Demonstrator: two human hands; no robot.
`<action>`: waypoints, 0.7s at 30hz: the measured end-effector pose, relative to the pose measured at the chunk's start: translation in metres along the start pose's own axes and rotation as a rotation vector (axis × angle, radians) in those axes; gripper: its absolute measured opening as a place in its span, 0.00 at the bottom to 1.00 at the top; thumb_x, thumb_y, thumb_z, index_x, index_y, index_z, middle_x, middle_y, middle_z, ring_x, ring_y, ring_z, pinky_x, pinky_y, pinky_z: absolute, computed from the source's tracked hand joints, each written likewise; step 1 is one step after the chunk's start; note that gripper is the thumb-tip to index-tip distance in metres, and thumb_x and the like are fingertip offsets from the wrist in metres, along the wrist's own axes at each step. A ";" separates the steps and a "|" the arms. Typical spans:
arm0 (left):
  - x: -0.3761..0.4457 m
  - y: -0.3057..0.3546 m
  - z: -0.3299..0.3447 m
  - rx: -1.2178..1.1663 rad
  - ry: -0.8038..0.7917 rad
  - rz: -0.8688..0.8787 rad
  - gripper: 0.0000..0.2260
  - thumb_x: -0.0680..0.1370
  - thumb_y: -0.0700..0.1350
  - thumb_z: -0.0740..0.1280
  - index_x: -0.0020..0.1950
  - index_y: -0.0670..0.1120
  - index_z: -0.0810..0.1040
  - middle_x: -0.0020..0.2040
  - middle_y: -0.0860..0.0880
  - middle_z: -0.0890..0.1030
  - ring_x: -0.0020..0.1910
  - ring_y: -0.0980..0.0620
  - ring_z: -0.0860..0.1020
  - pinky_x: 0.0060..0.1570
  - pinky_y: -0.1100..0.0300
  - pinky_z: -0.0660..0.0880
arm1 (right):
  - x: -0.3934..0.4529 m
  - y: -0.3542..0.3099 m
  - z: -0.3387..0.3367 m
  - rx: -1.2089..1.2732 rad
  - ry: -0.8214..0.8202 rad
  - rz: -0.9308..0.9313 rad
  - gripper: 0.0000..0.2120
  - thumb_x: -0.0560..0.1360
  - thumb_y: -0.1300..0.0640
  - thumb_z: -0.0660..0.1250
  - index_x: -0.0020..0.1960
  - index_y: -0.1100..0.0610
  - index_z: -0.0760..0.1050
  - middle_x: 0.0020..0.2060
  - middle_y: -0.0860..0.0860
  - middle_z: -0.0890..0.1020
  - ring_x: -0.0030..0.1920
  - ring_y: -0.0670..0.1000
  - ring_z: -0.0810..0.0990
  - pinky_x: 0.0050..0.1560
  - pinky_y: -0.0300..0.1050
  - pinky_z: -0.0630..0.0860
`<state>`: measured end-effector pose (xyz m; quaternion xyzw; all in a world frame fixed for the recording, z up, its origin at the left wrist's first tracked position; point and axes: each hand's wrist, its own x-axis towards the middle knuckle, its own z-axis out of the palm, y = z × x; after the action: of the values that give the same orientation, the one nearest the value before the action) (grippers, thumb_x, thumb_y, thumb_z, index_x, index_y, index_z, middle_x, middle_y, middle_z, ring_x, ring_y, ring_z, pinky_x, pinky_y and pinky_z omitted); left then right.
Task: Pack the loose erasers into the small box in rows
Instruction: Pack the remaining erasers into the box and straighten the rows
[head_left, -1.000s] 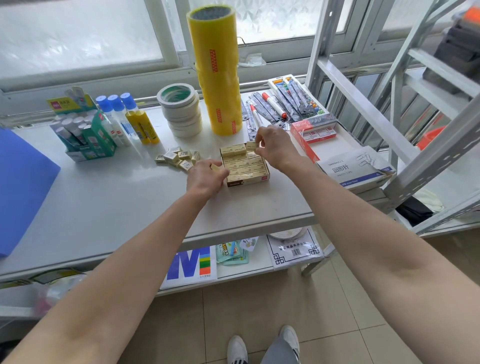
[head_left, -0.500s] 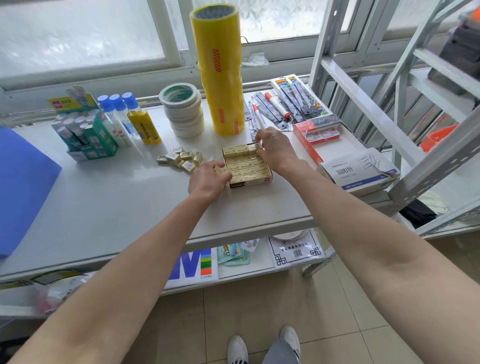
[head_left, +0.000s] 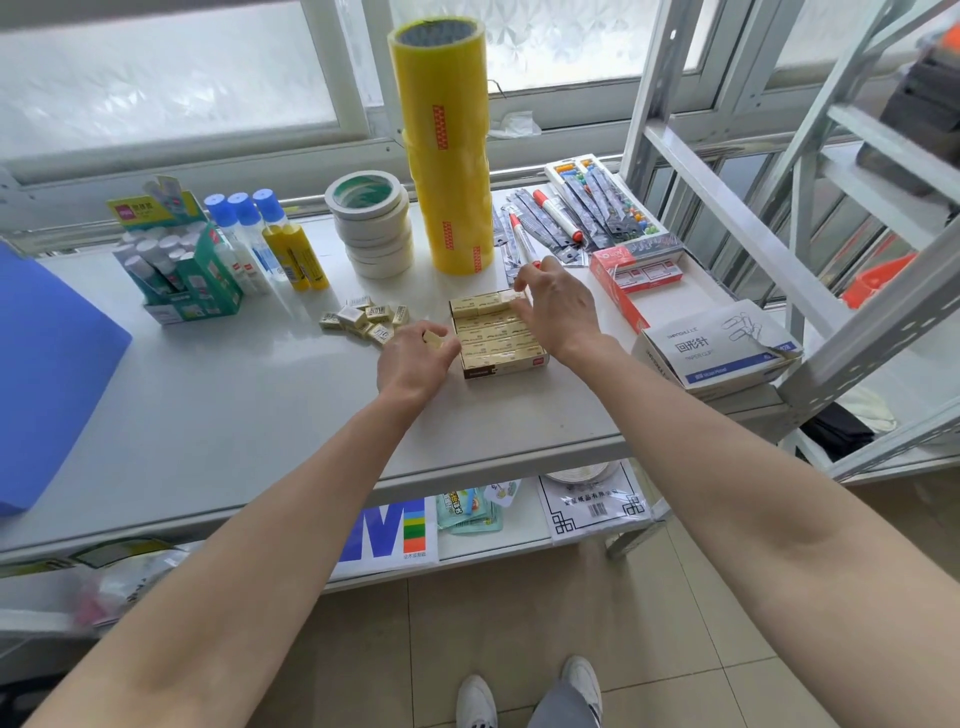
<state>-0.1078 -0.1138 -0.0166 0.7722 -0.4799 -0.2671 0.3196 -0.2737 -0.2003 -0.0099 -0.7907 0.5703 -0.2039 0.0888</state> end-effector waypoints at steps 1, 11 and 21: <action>-0.002 0.001 -0.003 -0.115 0.012 -0.029 0.12 0.76 0.50 0.67 0.56 0.47 0.80 0.43 0.44 0.84 0.38 0.48 0.81 0.41 0.55 0.80 | -0.002 -0.001 -0.001 0.034 0.022 -0.003 0.10 0.77 0.55 0.66 0.57 0.57 0.77 0.52 0.56 0.77 0.48 0.57 0.80 0.48 0.48 0.75; -0.011 -0.002 -0.024 -1.150 -0.375 -0.389 0.15 0.81 0.52 0.59 0.53 0.41 0.76 0.36 0.44 0.83 0.20 0.58 0.70 0.19 0.70 0.65 | -0.032 -0.048 -0.001 0.703 -0.230 -0.027 0.11 0.78 0.50 0.66 0.49 0.56 0.84 0.42 0.48 0.85 0.41 0.45 0.82 0.47 0.44 0.76; -0.014 0.001 -0.027 -1.059 -0.207 -0.327 0.10 0.81 0.49 0.60 0.49 0.42 0.72 0.34 0.44 0.78 0.29 0.49 0.75 0.26 0.62 0.71 | -0.046 -0.056 0.000 0.747 -0.407 -0.160 0.10 0.72 0.47 0.73 0.47 0.53 0.83 0.42 0.45 0.83 0.35 0.34 0.76 0.42 0.39 0.71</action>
<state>-0.0938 -0.0949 0.0033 0.5404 -0.1832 -0.5919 0.5693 -0.2372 -0.1384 0.0014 -0.7703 0.3650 -0.2424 0.4633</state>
